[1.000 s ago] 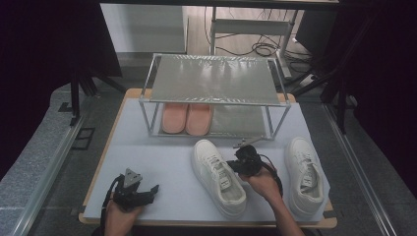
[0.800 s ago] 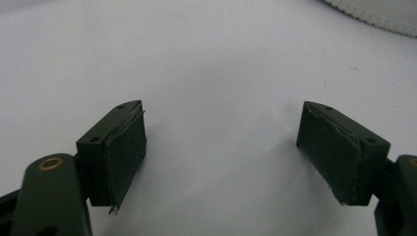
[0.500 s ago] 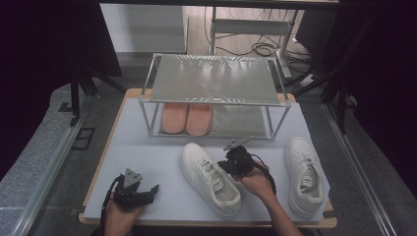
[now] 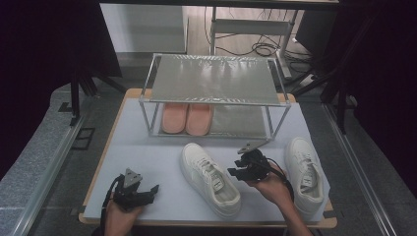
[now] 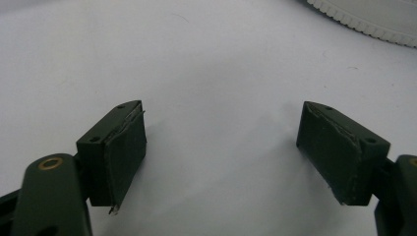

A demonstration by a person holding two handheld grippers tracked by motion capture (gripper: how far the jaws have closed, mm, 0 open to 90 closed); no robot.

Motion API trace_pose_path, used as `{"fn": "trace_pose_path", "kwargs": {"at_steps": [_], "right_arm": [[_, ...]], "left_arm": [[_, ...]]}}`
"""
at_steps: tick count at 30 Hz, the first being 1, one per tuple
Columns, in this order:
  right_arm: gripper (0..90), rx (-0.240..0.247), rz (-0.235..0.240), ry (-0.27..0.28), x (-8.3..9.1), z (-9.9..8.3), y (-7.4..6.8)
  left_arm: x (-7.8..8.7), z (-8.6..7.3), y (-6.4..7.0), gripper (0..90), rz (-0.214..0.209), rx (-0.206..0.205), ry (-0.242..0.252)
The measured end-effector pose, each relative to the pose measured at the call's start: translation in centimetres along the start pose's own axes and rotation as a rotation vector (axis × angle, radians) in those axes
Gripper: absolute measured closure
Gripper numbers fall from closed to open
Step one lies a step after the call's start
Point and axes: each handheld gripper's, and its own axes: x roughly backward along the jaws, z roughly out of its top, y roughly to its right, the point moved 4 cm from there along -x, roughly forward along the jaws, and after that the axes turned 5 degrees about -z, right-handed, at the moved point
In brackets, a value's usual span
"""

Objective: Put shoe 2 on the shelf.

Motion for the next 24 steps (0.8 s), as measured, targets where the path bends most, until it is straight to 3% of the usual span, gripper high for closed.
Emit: {"fn": "trace_pose_path", "kwargs": {"at_steps": [9, 13, 16, 24], "right_arm": [[46.0, -0.024, 0.026, 0.018, 2.8, -0.8, -0.2], [43.4, -0.025, 0.049, 0.029, 3.3, -0.9, -0.5], [41.2, -0.029, 0.093, 0.014, 3.2, -0.9, -1.2], [38.8, -0.018, 0.12, -0.024, 2.1, -0.6, -2.4]], "left_arm": [[0.0, 0.0, 0.0, 19.1, 0.0, -0.004, -0.001], [0.0, 0.0, 0.0, 19.1, 0.0, -0.004, -0.001], [0.0, 0.0, 0.0, 19.1, 0.001, -0.001, 0.002], [0.0, 0.0, 0.0, 19.1, 0.0, -0.003, 0.0]]}}
